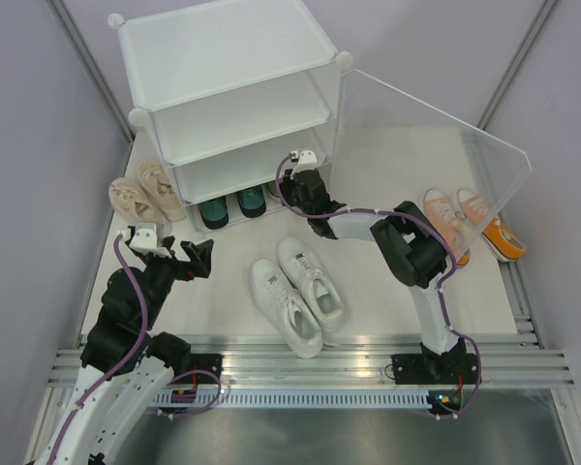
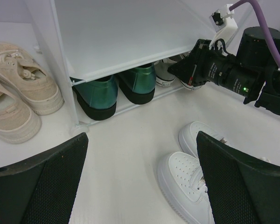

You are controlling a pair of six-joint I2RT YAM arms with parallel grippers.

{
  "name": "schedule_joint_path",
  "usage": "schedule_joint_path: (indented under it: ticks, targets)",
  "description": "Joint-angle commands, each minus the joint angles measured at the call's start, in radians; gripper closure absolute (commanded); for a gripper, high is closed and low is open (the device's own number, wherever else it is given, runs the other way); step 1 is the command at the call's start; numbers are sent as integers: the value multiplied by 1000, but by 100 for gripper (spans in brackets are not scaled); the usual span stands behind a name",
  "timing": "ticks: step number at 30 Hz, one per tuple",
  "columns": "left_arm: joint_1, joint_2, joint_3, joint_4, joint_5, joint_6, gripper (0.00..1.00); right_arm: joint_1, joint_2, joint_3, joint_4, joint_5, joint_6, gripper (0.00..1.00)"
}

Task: Place and organize the shoes in the shoe cabinet

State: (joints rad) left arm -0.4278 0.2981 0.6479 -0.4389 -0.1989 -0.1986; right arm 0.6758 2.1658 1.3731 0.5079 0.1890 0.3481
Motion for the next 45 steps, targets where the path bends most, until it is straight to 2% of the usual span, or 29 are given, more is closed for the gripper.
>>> schedule_joint_path:
  ticks: [1, 16, 19, 20, 21, 23, 26, 39, 43, 45]
  targets:
    - [-3, -2, 2, 34, 16, 38, 0, 5, -23, 40, 72, -108, 46, 99]
    - [-3, -2, 2, 34, 16, 37, 0, 5, 11, 12, 92, -187, 83, 99]
    - [-3, -2, 2, 34, 16, 37, 0, 5, 6, 9, 72, -180, 83, 86]
    - [-3, -4, 1, 34, 18, 37, 0, 5, 2, 3, 66, -174, 81, 74]
    - [-3, -4, 2, 34, 18, 37, 0, 5, -6, -12, 63, -168, 80, 67]
    - [-3, -2, 2, 35, 18, 37, 0, 4, -33, -34, 60, -142, 74, 59]
    - [-3, -4, 2, 35, 19, 37, 0, -2, -84, -80, 58, -115, 66, 53]
    - [-3, -7, 1, 32, 3, 39, 0, -9, -322, -290, 58, -88, 51, 52]
    - [-3, -14, -1, 32, -5, 39, 0, -10, -386, -384, 69, -30, 52, 64]
    - [-3, -20, -1, 32, -10, 39, 0, -10, -418, -442, 69, 3, 55, 66]
